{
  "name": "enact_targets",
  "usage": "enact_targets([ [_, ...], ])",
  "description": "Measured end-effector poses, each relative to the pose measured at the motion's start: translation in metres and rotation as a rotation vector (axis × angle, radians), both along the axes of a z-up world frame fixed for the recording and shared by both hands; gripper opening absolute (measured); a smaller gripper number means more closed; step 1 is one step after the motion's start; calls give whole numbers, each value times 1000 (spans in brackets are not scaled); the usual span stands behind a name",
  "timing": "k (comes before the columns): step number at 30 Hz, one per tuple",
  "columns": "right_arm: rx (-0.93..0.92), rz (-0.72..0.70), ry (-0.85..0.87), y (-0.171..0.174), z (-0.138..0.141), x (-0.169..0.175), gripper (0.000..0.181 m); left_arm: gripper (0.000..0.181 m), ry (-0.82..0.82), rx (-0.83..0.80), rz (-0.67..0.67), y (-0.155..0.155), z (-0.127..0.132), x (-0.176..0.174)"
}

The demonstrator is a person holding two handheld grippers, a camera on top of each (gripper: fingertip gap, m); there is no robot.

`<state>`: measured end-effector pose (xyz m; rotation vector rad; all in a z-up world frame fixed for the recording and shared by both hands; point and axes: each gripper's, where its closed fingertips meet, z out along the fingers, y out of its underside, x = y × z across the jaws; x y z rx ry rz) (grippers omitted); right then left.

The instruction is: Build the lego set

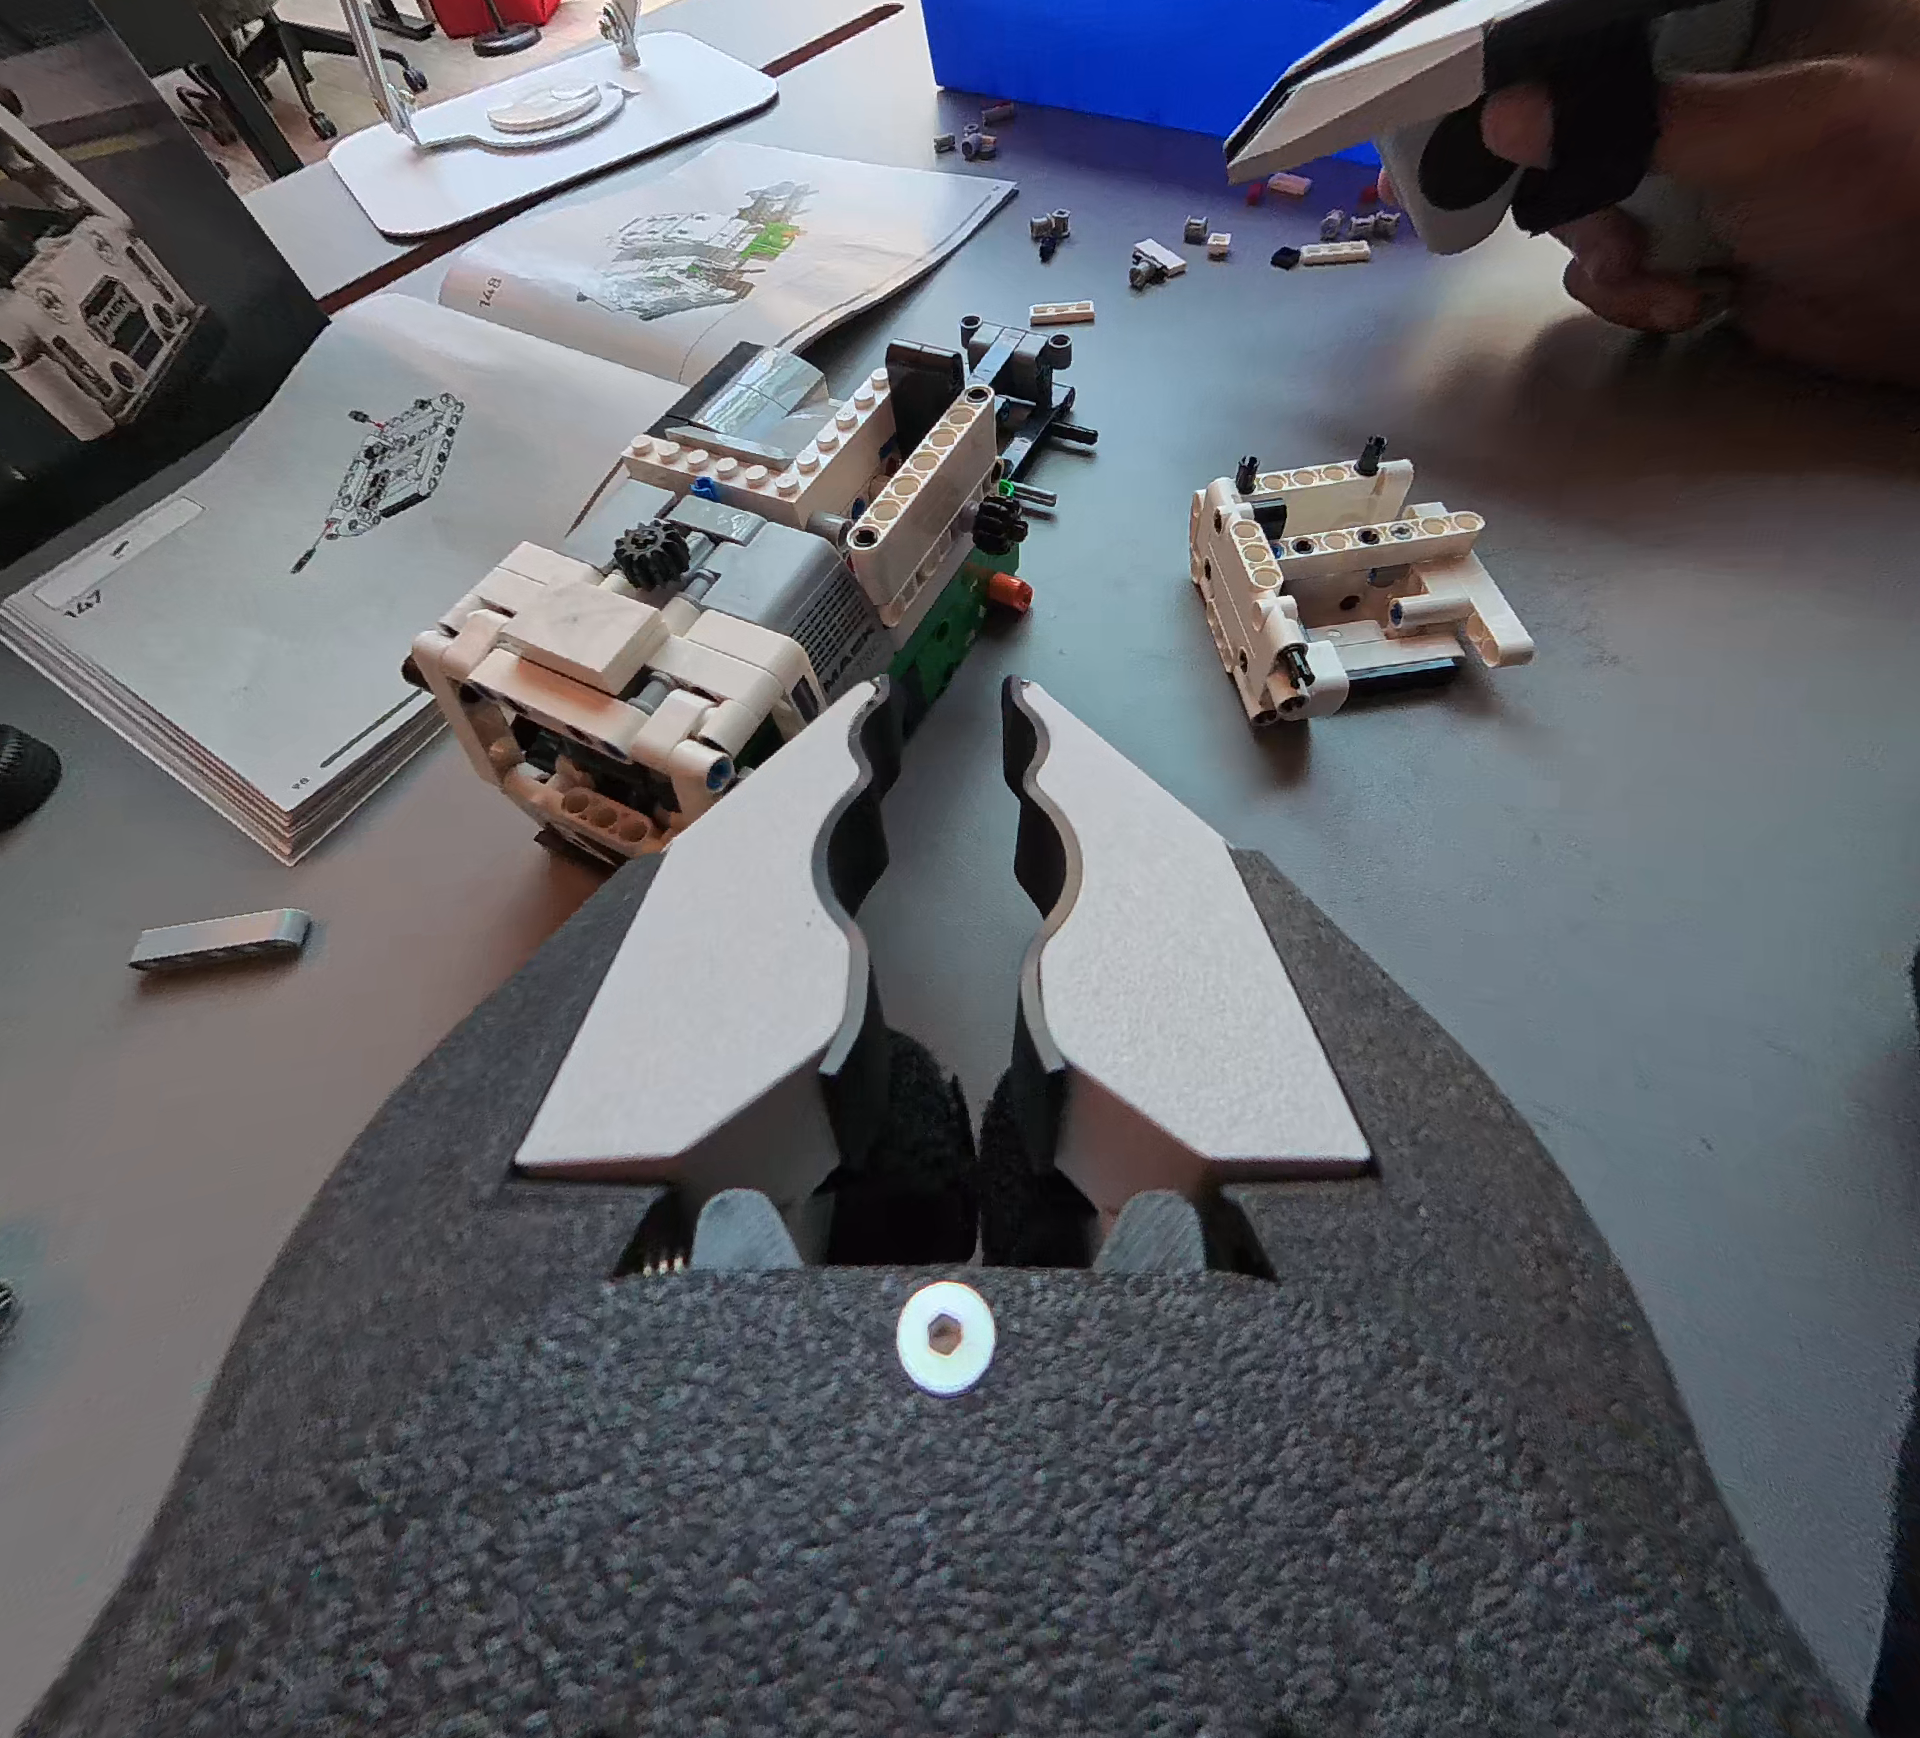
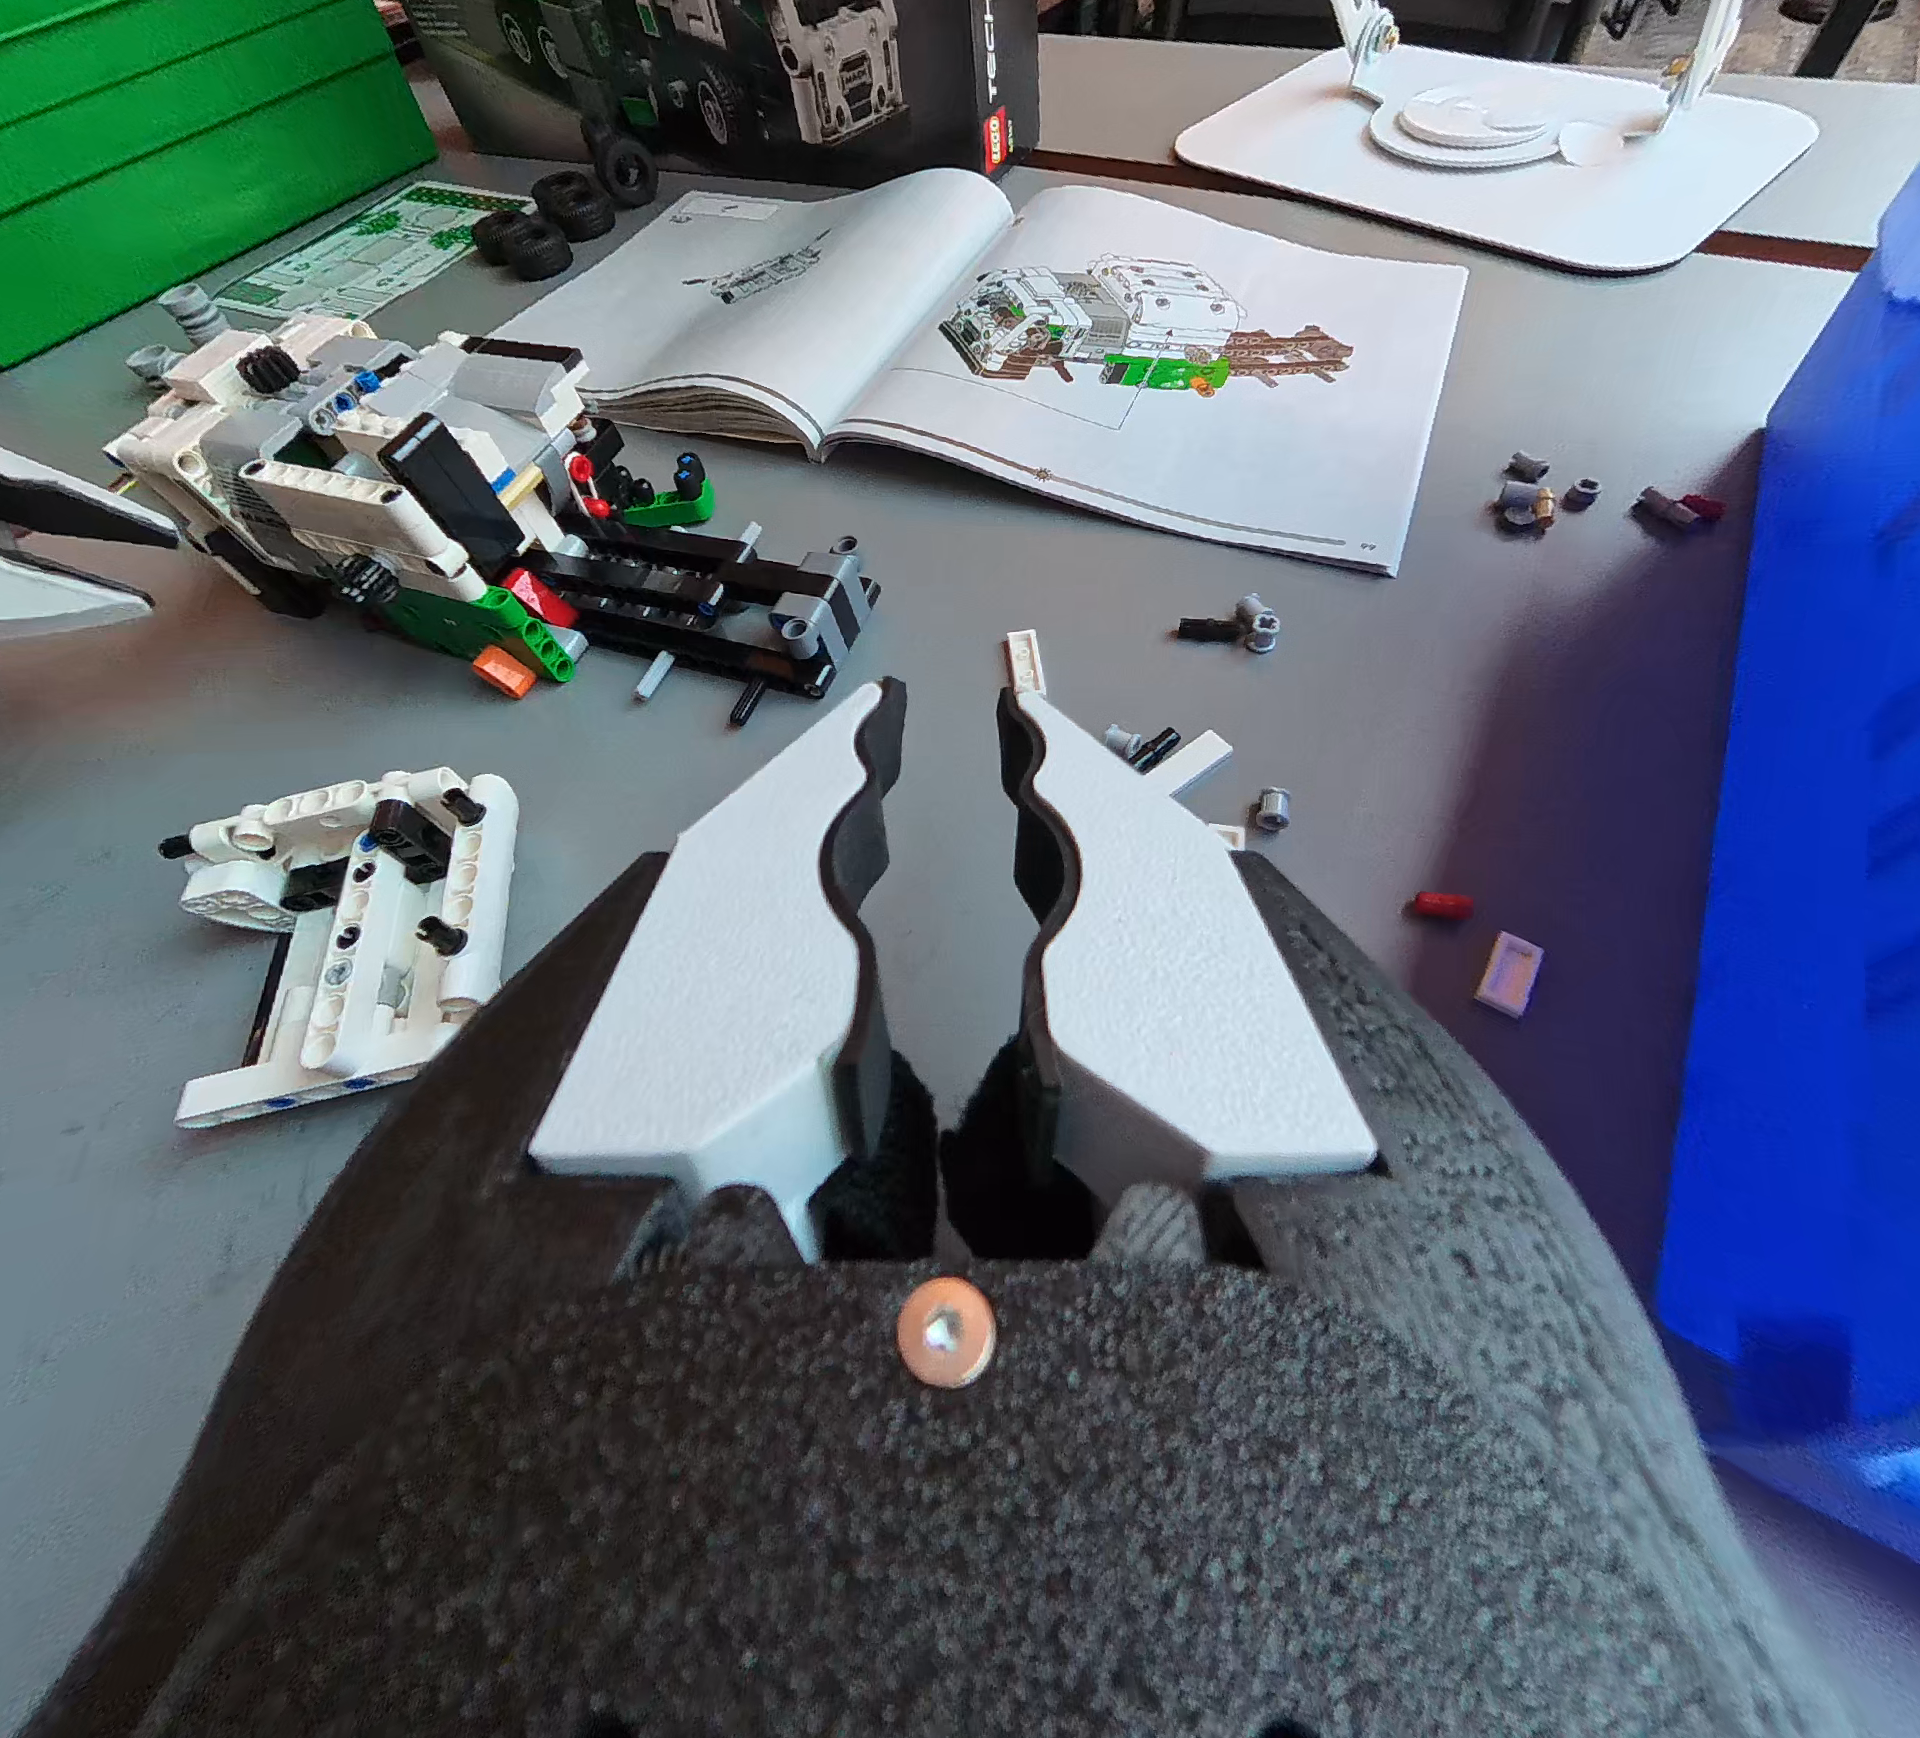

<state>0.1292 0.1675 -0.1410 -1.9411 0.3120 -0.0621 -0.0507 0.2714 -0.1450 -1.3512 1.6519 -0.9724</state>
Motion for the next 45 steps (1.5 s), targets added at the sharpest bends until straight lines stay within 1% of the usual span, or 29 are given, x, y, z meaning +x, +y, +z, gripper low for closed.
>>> enact_targets([
  [7, -17, 9, -36, 1, -1, -3, 17, 17, -10, 35, -13, -3, 1, -1],
  [12, -5, 12, -34, 0, 1, -5, 17, 18, -3, 78, -27, -7, -2, -1],
  [15, 13, 9, -13, -1, 2, -4, 16, 18, 29, 108, -10, -7, -7, 3],
  [18, 33, 3, 0, -3, 5, -3, 16, 19, 1, -19, -74, -30, 3, 12],
  [19, 38, 3, 4, -3, 5, -3, 16, 20, 7, -63, -68, -37, 6, 16],
  [20, 43, 3, 9, -4, 6, -4, 16, 21, 22, -116, -93, -48, 6, 20],
  [22, 57, 2, 10, -5, 8, -4, 16, 24, 81, -215, -151, -70, 2, 24],
  [24, 67, -1, 7, -6, 9, -4, 16, 27, 119, -265, -142, -77, -6, 29],
  [26, 67, 1, 5, -6, 10, -5, 16, 29, 176, -271, -105, -75, -16, 32],
  [29, 54, 8, -2, -5, 8, -6, 15, 28, 267, -284, -101, -75, -29, 34],
  [30, 48, 11, -6, -4, 7, -6, 15, 24, 301, -287, -117, -78, -34, 33],
  [31, 43, 14, -11, -4, 7, -7, 15, 15, 316, -281, -129, -80, -36, 32],
  [33, 31, 23, -23, -3, 5, -9, 15, 14, 312, -252, -116, -78, -35, 32],
  [35, 20, 38, -35, -2, 4, -12, 15, 11, 272, -246, -102, -74, -28, 33],
  [36, 15, 41, -42, -1, 4, -13, 15, 10, 239, -285, -108, -75, -21, 33],
  [37, 11, 42, -51, -1, 4, -13, 15, 9, 193, -338, -129, -77, -11, 33],
  [39, 10, 50, -67, 0, 4, -15, 15, 6, 48, -489, -239, -88, 23, 31],
  [40, 15, 54, -77, 0, 5, -16, 15, 6, 12, -544, -250, -87, 33, 30],
  [42, 10, 58, -89, 1, 5, -18, 15, 6, 12, -514, -223, -78, 35, 30],
  [43, 6, 59, -95, 1, 4, -18, 14, 6, -11, -510, -235, -77, 39, 29],
  [45, 1, 60, -108, 1, 4, -19, 14, 6, -42, -580, -262, -76, 50, 27],
])
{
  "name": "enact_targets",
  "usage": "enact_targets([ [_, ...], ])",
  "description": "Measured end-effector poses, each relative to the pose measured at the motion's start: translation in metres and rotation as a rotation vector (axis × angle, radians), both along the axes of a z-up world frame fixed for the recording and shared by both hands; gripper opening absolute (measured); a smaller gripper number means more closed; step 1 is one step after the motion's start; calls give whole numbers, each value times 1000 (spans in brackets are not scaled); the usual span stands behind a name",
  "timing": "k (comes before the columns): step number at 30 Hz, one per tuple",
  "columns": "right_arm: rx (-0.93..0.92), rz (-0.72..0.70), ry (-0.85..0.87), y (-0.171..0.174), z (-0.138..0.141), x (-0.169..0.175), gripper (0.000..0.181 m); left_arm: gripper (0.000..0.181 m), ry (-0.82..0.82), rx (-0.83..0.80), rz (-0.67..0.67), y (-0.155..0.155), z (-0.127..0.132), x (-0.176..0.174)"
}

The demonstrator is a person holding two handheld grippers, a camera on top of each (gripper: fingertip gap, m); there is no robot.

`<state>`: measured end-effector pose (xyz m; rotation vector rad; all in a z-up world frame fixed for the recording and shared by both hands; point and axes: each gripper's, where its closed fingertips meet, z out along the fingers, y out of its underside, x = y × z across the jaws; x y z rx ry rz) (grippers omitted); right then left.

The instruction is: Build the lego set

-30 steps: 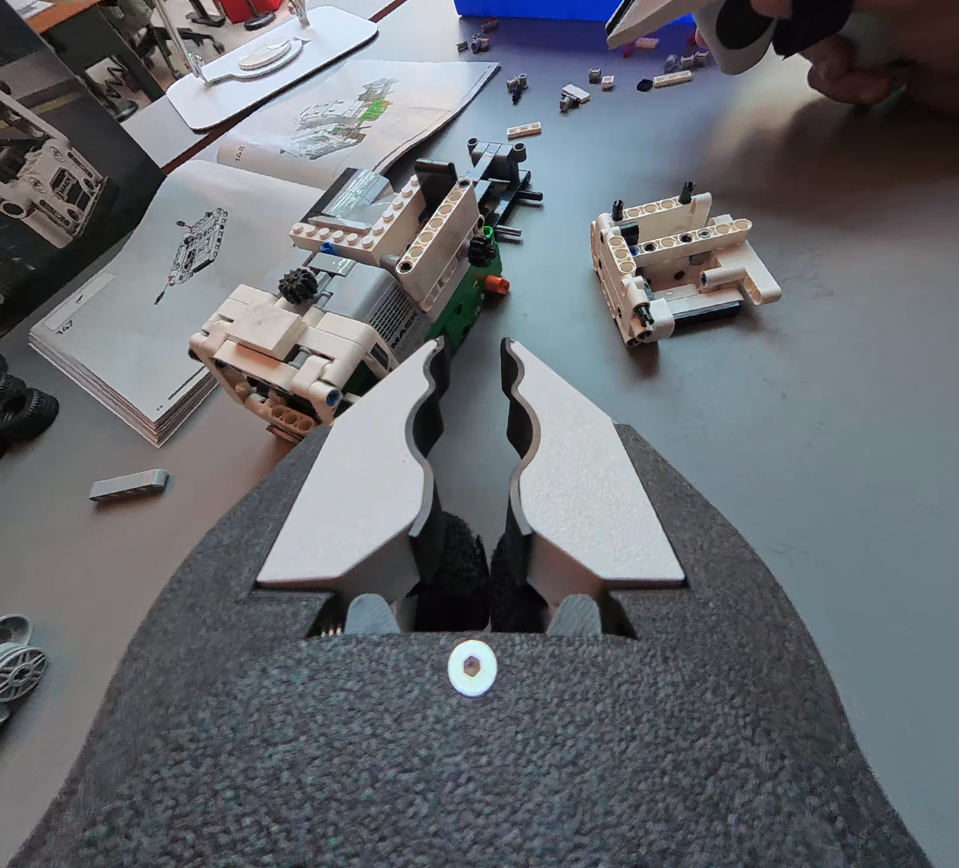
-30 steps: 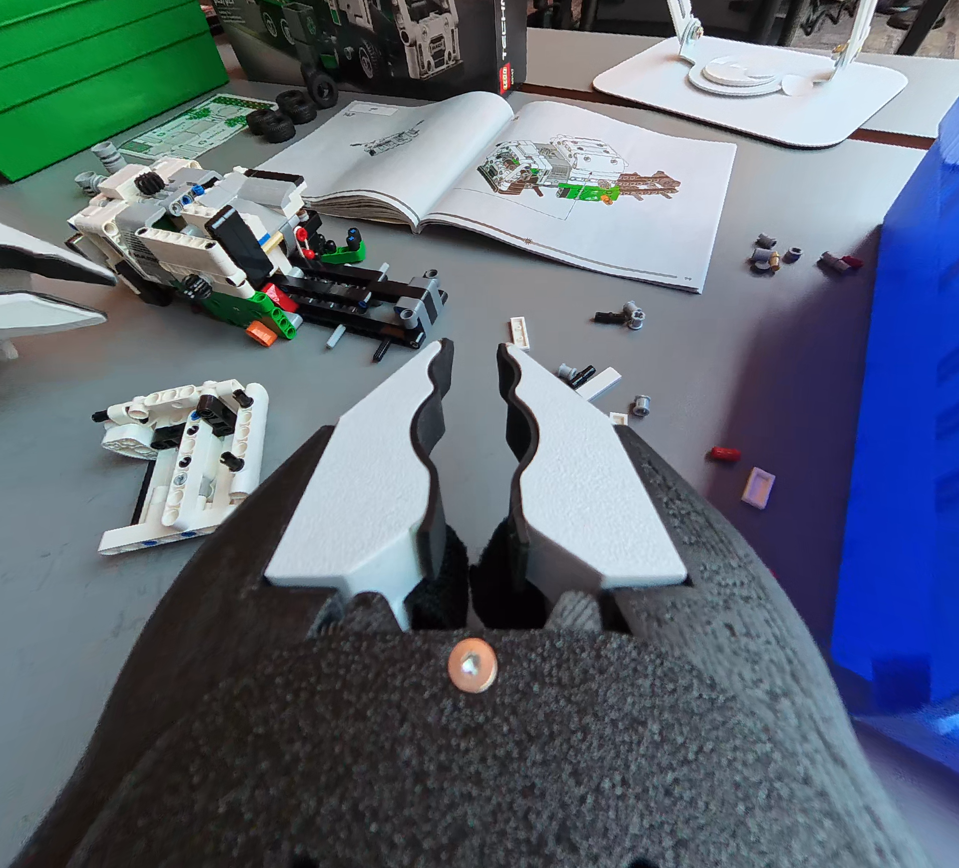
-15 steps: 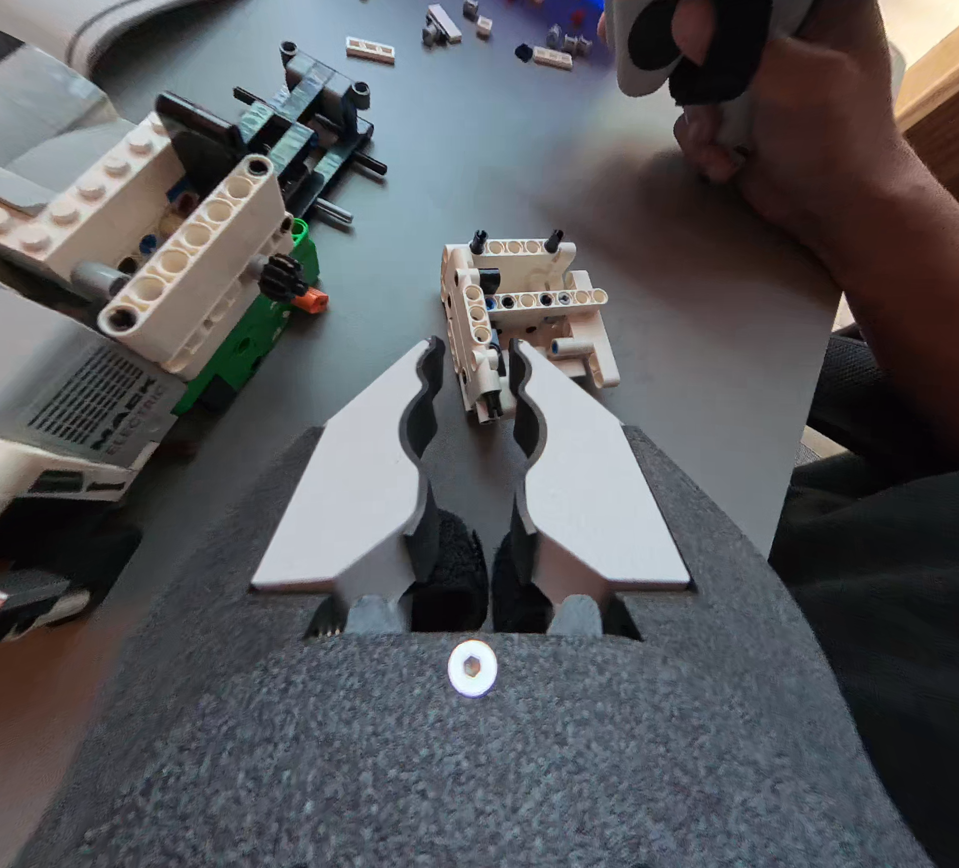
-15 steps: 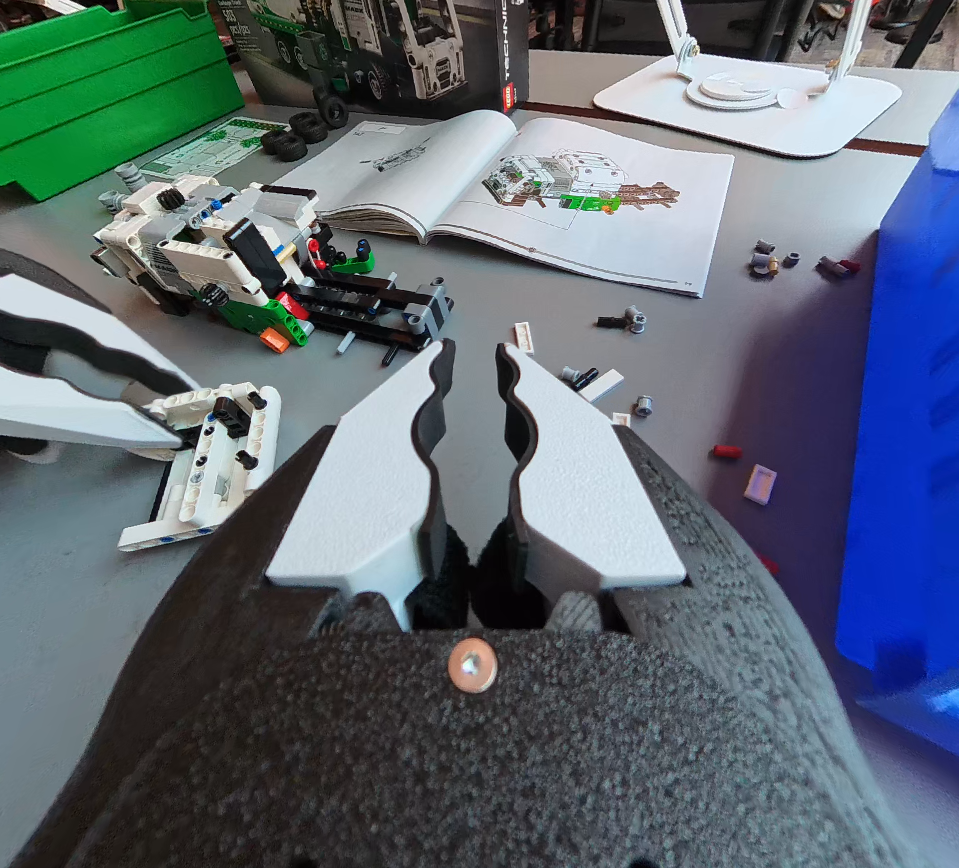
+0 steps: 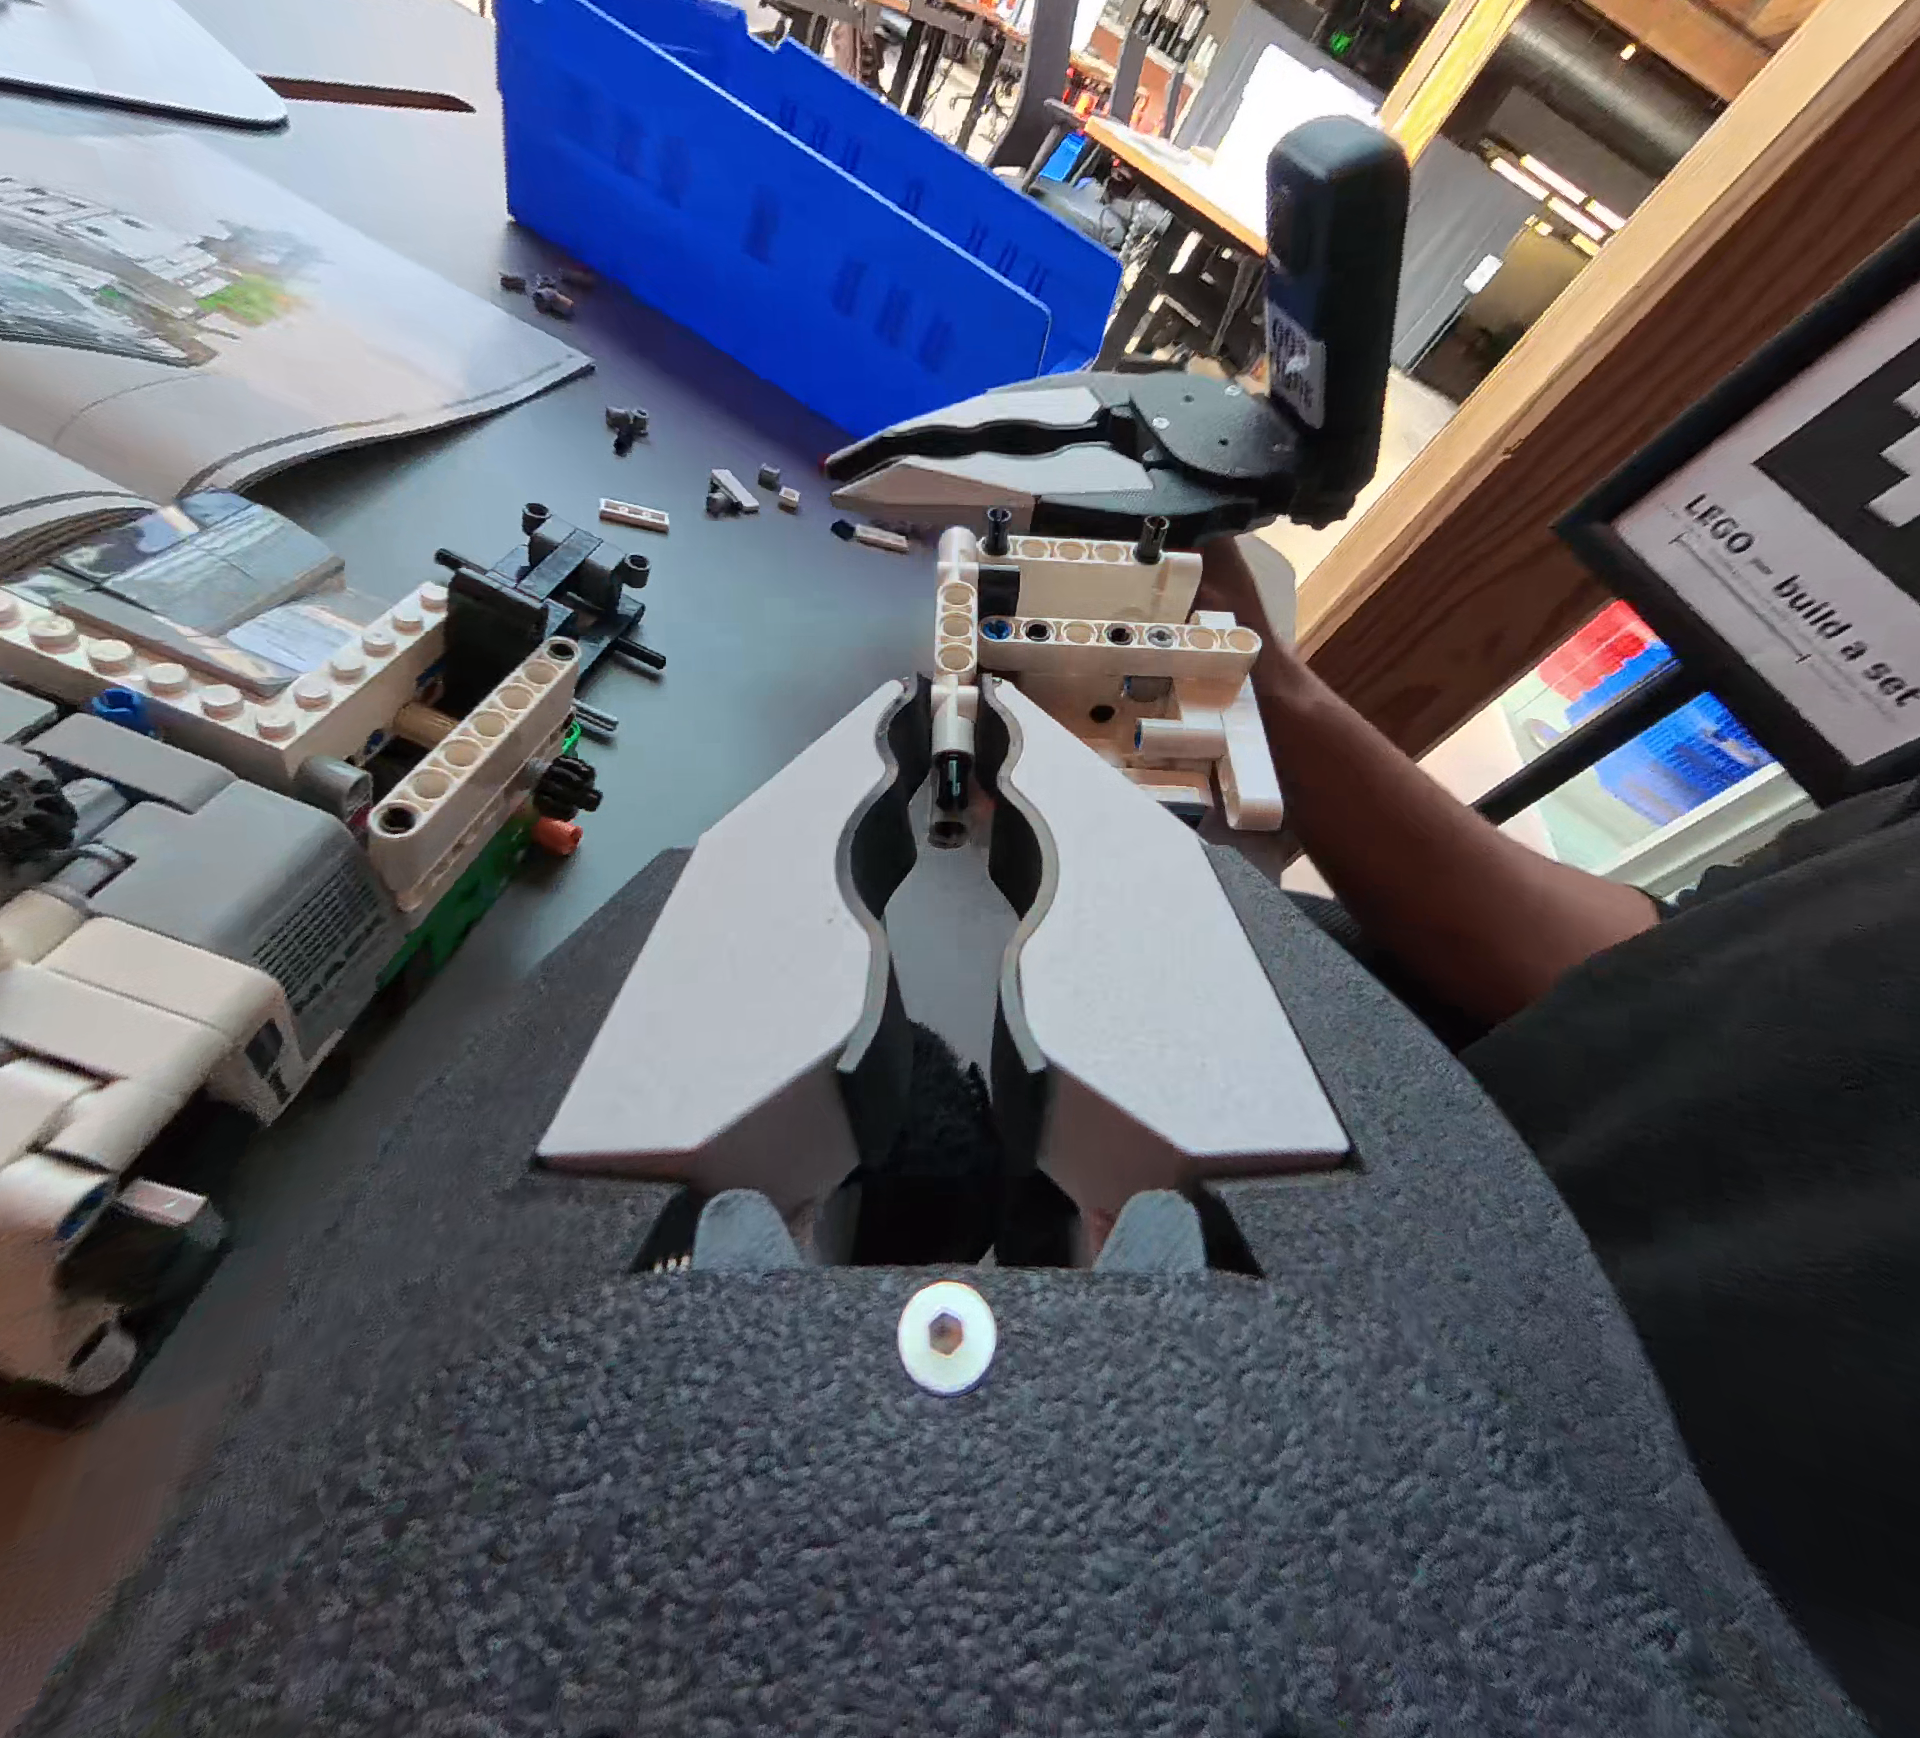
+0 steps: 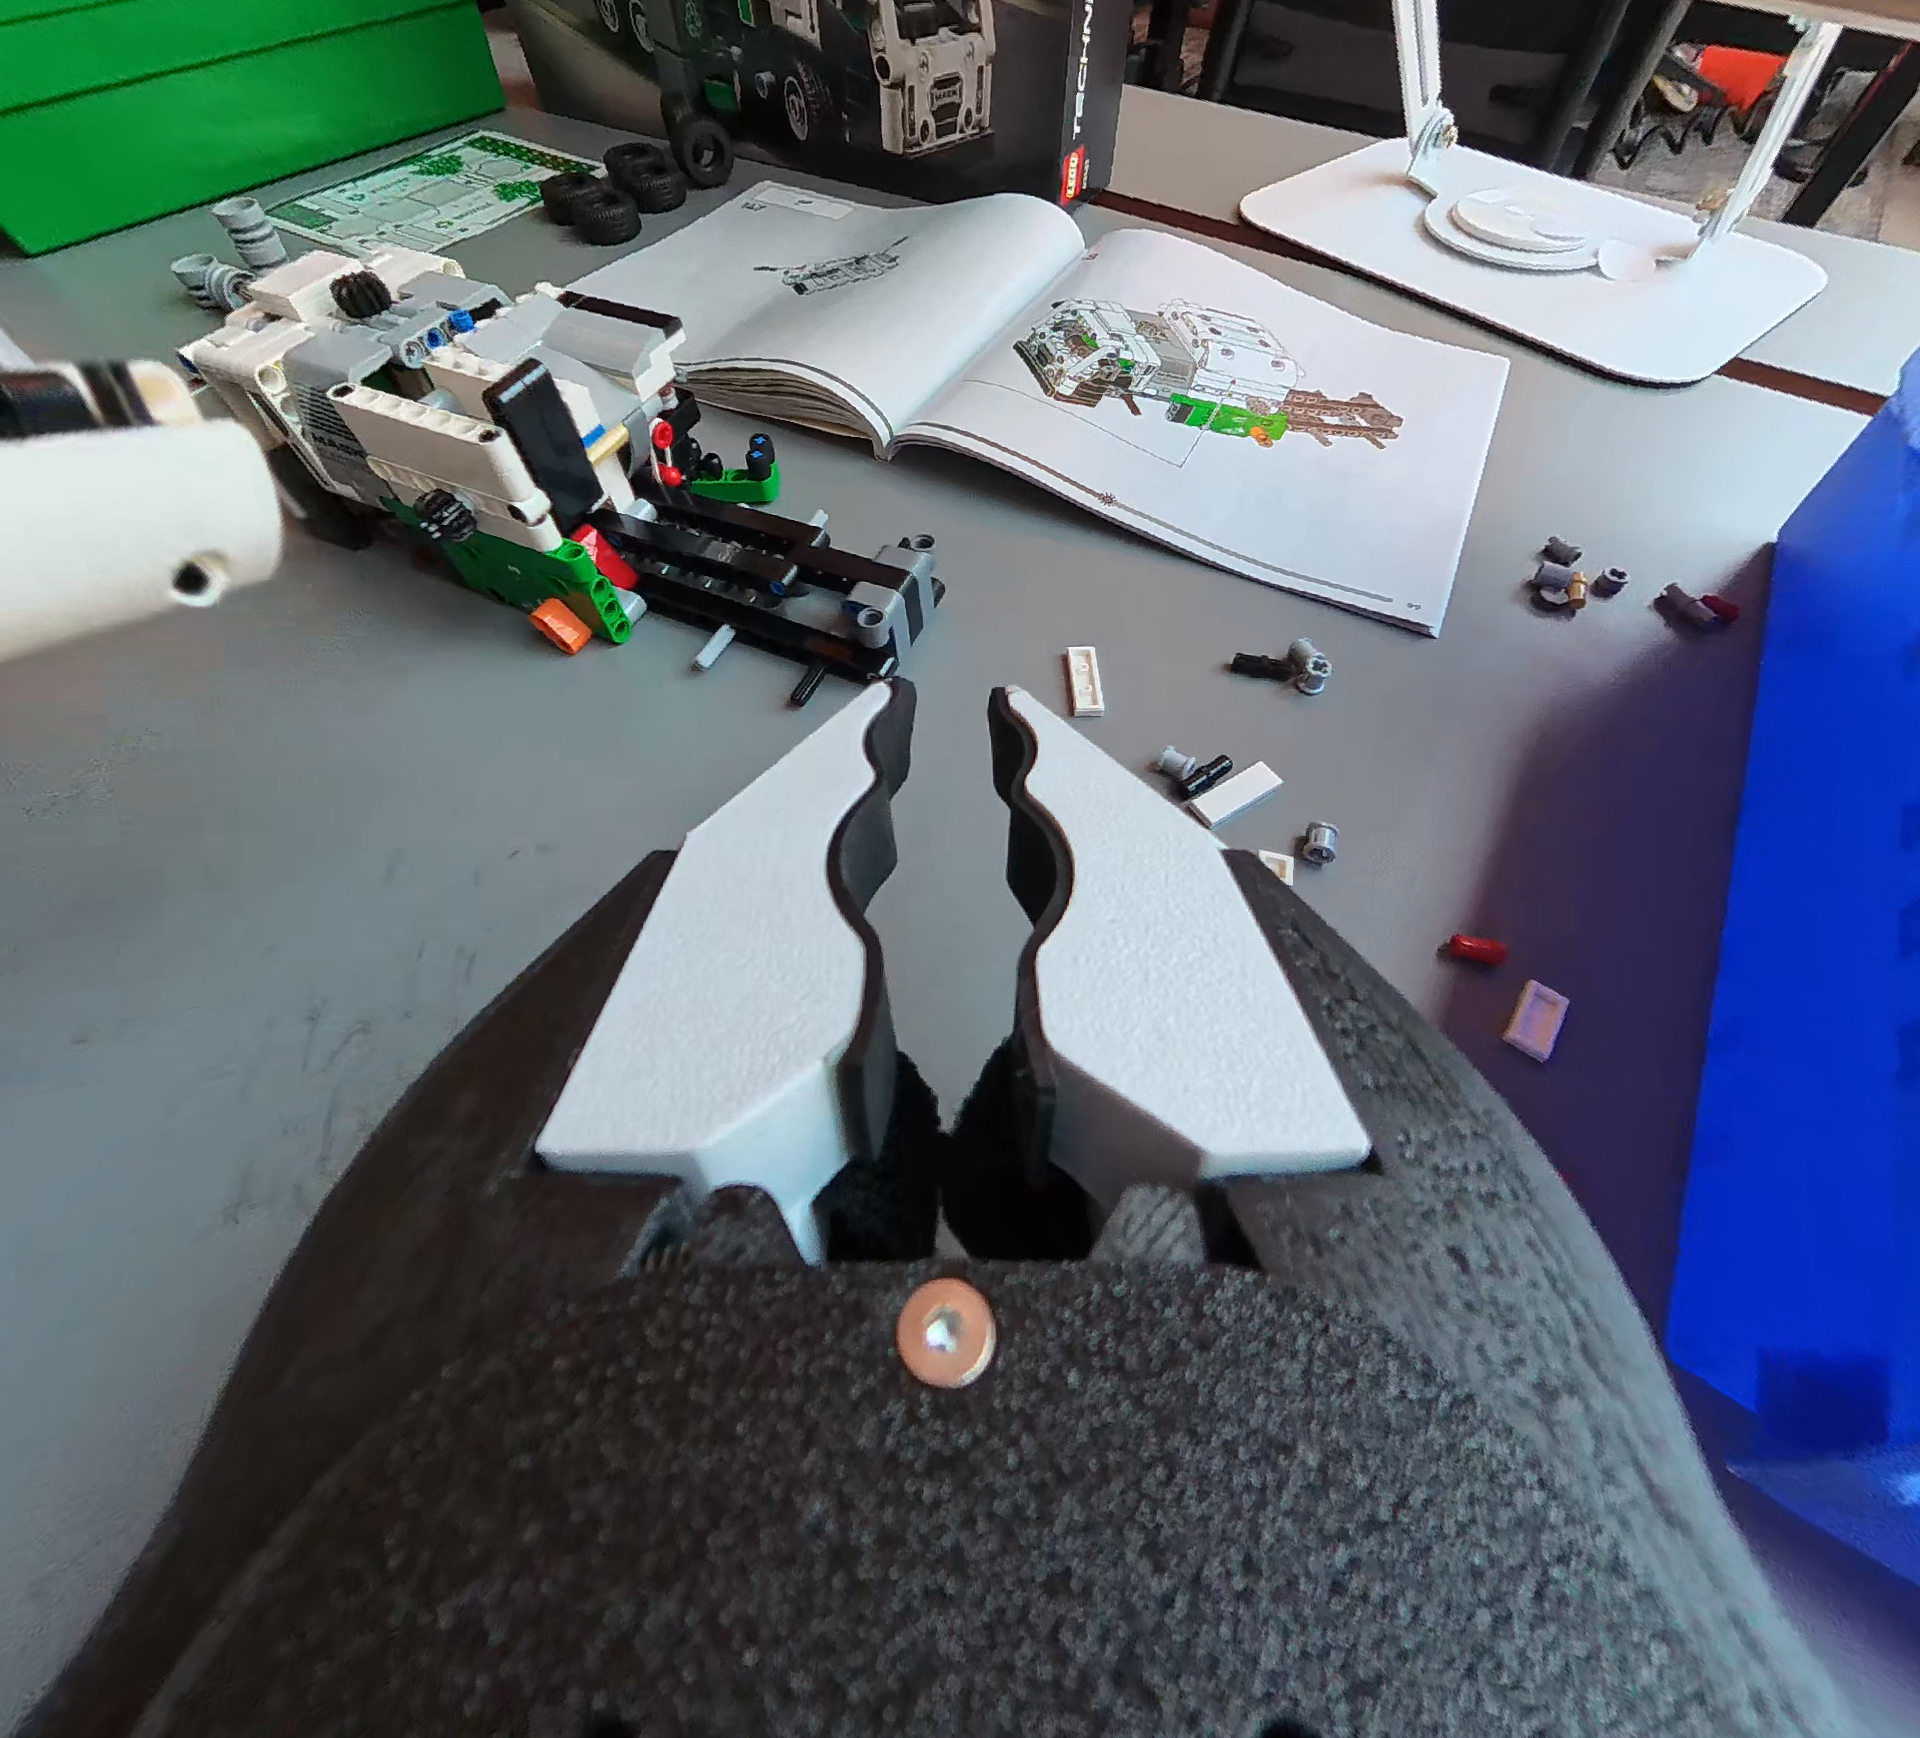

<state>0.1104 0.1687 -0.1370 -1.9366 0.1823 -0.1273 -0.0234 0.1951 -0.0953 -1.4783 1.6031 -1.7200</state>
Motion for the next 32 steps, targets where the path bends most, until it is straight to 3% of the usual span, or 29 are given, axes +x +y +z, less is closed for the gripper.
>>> enact_targets([
  [3, -10, 0, -31, 0, -1, -2, 13, 6, -20, -46, 26, 8, 8, 1],
  [8, -37, -16, -58, 1, -4, -1, 13, 6, -86, 278, 161, 29, 8, 1],
  [11, -40, -16, -50, 1, -5, 0, 13, 7, -106, 364, 213, 37, 10, 1],
  [32, -8, 1, 42, 0, -2, 2, 14, 7, -53, 301, 273, 55, -13, 6],
])
